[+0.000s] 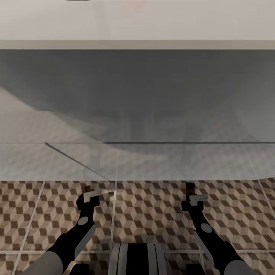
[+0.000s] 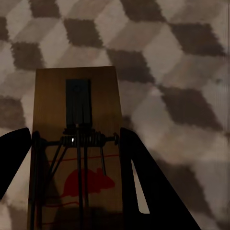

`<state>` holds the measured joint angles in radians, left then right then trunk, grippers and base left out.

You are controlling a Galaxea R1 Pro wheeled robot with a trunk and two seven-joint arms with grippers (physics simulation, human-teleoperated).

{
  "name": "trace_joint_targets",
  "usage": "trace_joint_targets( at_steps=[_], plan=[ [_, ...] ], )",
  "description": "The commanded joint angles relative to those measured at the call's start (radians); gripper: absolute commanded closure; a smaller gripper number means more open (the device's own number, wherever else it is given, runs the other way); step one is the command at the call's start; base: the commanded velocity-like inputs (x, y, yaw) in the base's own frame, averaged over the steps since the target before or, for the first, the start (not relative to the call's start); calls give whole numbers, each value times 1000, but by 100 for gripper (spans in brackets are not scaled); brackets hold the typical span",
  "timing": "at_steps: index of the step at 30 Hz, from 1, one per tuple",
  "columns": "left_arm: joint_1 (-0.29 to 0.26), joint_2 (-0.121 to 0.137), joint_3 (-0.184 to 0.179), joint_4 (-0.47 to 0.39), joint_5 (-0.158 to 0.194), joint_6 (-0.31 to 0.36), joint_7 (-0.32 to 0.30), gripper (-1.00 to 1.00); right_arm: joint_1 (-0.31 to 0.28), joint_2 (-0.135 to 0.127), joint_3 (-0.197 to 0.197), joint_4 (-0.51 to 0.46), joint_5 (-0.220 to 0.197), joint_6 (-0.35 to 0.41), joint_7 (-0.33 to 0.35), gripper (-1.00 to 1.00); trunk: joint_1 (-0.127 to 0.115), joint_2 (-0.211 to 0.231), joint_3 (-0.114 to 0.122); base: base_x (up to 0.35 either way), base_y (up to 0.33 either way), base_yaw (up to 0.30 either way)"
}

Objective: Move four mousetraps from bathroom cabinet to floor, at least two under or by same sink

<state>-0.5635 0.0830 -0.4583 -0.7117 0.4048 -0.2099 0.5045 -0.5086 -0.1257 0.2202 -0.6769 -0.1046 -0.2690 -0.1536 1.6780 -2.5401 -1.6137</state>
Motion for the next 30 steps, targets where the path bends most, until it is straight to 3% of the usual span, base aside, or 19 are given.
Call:
trace_joint_targets(
  at_steps=[1,21,30],
  plan=[
    [-1,0,-9,0,10,-6,8,100,-1,-2,9,0,-10,-4,-7,100,0,0,-1,0,0,0],
    [-1,-3,-9,0,4,0,14,100,-1,-2,10,0,-10,-4,-7,100,0,0,-1,2,0,0],
    [-1,-14,-10,0,3,2,15,100,-1,-2,10,0,-10,-4,-7,100,0,0,-1,153,0,0]
  ],
)
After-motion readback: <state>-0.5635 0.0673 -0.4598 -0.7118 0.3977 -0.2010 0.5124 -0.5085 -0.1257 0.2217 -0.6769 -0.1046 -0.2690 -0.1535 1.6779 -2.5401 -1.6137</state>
